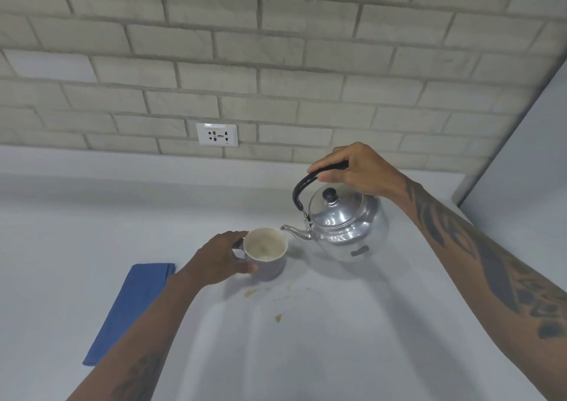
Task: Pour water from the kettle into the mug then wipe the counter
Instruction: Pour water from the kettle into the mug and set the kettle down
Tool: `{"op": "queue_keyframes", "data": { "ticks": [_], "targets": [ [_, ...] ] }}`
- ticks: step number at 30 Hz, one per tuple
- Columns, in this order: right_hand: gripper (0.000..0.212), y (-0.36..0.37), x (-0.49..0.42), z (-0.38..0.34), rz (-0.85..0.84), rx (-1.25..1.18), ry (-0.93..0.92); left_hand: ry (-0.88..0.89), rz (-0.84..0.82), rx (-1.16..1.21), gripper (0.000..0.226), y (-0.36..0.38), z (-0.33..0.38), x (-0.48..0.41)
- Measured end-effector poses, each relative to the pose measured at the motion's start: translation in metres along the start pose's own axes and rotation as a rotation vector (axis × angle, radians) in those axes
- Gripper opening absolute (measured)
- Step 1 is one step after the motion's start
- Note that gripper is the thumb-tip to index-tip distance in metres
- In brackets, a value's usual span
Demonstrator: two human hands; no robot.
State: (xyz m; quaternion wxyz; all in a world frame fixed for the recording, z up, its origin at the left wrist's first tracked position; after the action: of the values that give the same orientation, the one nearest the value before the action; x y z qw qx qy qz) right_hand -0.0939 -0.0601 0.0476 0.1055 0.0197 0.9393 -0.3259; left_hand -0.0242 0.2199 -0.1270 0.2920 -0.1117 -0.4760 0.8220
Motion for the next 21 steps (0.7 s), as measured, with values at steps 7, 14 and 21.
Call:
{"op": "queue_keyframes", "data": {
  "ticks": [7,14,21],
  "targets": [
    [0.019,0.022,-0.009,-0.019,-0.103,0.192,-0.026,0.021,0.080,0.054,0.048,0.004,0.000,0.005],
    [0.019,0.027,-0.013,-0.030,-0.151,0.272,-0.049,0.002,0.083,0.056,0.045,0.005,-0.002,0.004],
    [0.019,0.026,-0.012,-0.033,-0.160,0.307,-0.029,0.010,0.086,0.044,0.045,0.008,-0.005,0.001]
  ]
}}
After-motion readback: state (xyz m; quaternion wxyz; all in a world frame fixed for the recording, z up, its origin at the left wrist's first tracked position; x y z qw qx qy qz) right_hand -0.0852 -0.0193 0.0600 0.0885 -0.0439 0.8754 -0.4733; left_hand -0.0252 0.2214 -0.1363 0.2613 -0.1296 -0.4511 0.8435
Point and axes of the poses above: each hand's wrist, its own x-axis away from the middle knuckle, its own y-axis out of the palm, z = x × y, the point moved 1 cm from there along -x, towards the middle knuckle, and after that the axes turned 11 degrees about -x, right-handed, at the moved point
